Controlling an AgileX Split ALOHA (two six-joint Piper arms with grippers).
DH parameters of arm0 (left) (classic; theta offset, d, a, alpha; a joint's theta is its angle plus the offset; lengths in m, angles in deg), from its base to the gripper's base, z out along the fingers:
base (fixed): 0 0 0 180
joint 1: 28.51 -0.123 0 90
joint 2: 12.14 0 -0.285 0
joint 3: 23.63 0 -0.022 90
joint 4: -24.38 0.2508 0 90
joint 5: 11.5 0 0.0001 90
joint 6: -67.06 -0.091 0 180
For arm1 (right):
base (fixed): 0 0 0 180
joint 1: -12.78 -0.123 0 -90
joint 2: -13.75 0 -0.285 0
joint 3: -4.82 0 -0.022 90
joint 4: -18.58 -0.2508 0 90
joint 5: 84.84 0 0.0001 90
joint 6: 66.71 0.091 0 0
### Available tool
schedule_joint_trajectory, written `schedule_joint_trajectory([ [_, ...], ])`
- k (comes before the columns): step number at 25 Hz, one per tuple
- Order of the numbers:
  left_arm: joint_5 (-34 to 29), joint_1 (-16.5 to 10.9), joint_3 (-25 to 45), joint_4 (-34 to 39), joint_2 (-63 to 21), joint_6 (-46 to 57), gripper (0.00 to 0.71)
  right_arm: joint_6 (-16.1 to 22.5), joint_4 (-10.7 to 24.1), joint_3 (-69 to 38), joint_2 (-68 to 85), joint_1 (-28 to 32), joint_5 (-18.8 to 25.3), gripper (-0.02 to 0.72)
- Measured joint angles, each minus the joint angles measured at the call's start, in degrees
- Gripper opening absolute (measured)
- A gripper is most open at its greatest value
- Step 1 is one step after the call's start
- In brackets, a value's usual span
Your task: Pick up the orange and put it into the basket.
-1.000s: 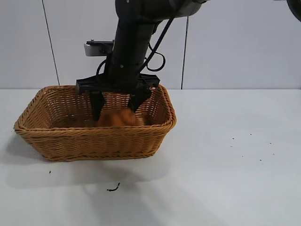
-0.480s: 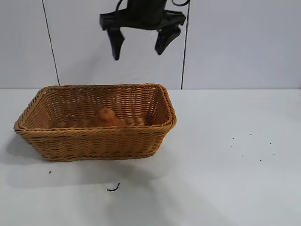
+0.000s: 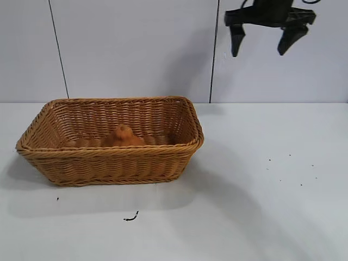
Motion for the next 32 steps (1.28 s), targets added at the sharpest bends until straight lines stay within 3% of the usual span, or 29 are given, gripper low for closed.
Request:
schedule_joint_trajectory([
  [7, 0.0, 0.0, 0.0, 0.0, 0.0, 0.0, 0.666, -2.2, -2.0, -4.5, 0.1, -0.4, 0.0, 0.694],
  [14, 0.0, 0.0, 0.0, 0.0, 0.0, 0.0, 0.666, -3.9, -2.5, -17.3, 7.6, -1.5, -0.1, 0.694],
  [32, 0.0, 0.0, 0.0, 0.0, 0.0, 0.0, 0.666, -6.1, -5.3, -73.0, 61.6, -1.5, -0.1, 0.694],
])
